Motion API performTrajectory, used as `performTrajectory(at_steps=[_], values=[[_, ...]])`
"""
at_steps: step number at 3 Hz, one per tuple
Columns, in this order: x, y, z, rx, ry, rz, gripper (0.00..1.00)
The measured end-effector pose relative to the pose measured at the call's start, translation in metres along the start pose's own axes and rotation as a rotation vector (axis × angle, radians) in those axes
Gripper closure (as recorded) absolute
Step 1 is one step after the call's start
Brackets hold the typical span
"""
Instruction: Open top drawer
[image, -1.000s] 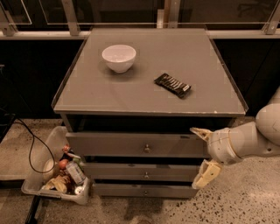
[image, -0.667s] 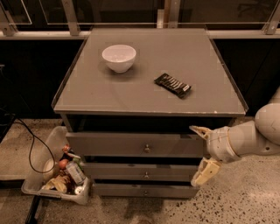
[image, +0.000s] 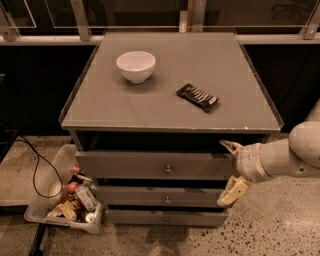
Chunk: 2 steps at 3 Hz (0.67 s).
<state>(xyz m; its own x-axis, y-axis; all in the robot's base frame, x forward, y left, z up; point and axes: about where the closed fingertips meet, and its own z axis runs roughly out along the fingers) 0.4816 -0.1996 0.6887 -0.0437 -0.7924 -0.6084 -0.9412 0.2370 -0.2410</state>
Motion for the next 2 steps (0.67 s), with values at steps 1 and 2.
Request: performTrajectory(at_steps=[1, 2], values=[[0.011, -0.008, 0.009, 0.027, 0.021, 0.013, 0.00], [0.015, -0.020, 0.024, 0.040, 0.016, 0.014, 0.00]])
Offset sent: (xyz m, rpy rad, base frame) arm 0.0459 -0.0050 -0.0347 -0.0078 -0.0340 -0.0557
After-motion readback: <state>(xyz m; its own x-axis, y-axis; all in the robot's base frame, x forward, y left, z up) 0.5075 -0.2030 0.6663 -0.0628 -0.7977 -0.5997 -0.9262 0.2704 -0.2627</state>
